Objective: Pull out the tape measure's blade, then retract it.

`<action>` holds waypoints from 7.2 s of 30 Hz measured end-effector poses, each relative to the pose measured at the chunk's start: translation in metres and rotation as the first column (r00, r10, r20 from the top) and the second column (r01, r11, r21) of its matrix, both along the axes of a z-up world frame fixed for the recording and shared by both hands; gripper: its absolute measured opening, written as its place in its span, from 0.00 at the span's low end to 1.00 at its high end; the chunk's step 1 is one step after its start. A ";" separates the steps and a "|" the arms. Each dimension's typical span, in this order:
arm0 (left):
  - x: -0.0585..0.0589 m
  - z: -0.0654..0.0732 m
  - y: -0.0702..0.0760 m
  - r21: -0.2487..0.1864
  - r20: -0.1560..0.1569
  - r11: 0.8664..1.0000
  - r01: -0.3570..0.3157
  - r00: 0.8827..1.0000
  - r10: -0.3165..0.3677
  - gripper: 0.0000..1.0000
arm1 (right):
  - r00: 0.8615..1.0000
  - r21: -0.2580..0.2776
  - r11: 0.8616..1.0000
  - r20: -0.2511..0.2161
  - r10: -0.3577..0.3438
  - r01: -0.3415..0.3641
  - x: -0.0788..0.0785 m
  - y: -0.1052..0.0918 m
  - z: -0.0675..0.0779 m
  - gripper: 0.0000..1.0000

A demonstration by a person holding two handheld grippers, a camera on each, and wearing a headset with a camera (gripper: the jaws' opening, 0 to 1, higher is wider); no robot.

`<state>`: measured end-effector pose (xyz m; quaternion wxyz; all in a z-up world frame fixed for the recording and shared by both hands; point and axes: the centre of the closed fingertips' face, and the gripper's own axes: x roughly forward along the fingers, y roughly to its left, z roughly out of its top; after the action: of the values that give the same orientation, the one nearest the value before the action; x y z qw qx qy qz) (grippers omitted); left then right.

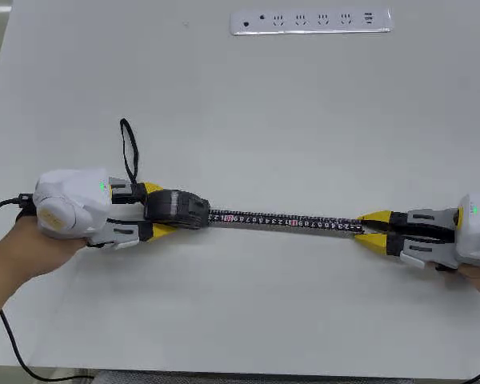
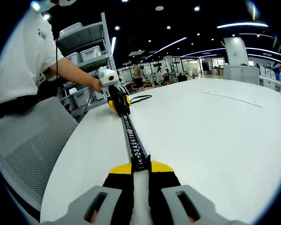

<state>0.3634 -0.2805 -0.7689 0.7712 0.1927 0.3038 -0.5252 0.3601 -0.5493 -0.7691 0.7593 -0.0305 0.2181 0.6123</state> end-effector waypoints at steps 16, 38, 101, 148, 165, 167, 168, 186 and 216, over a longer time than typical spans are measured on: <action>0.000 0.000 -0.001 0.005 0.000 1.000 -0.001 1.000 0.001 0.29 | 1.000 -0.001 1.000 0.000 -0.023 0.023 -0.003 -0.016 0.001 0.08; 0.000 0.000 -0.001 0.025 0.020 1.000 0.012 1.000 -0.012 0.30 | 0.999 -0.090 0.996 0.039 0.005 -0.002 -0.009 -0.011 0.000 0.12; -0.008 0.031 0.003 -0.089 0.012 0.953 -0.290 0.956 0.292 0.55 | 0.960 -0.111 0.954 0.038 -0.277 0.279 -0.016 0.000 0.019 0.41; -0.061 0.052 0.044 -0.193 -0.011 0.799 -0.569 0.816 0.578 0.63 | 0.886 -0.080 0.883 0.078 -0.457 0.462 -0.048 -0.006 0.063 0.51; -0.096 0.049 0.054 -0.194 -0.033 0.760 -0.621 0.778 0.627 0.64 | 0.863 -0.064 0.861 0.081 -0.499 0.504 -0.070 -0.023 0.071 0.53; -0.099 0.048 0.057 -0.195 -0.037 0.751 -0.631 0.770 0.637 0.64 | 0.861 -0.062 0.859 0.083 -0.503 0.508 -0.072 -0.024 0.071 0.53; -0.100 0.048 0.058 -0.193 -0.036 0.751 -0.632 0.769 0.638 0.64 | 0.860 -0.061 0.858 0.083 -0.504 0.510 -0.073 -0.025 0.071 0.53; -0.127 0.046 0.071 -0.190 -0.058 0.715 -0.673 0.735 0.676 0.65 | 0.840 -0.062 0.839 0.086 -0.535 0.541 -0.095 -0.039 0.071 0.55; -0.110 0.051 0.050 -0.181 -0.075 0.714 -0.676 0.734 0.675 0.66 | 0.845 -0.047 0.845 0.084 -0.529 0.533 -0.090 -0.034 0.073 0.54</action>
<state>0.2534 -0.2310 -0.7184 0.9241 -0.0090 0.3012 -0.2350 0.2703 -0.5835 -0.6963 0.9045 -0.0158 0.2131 0.3692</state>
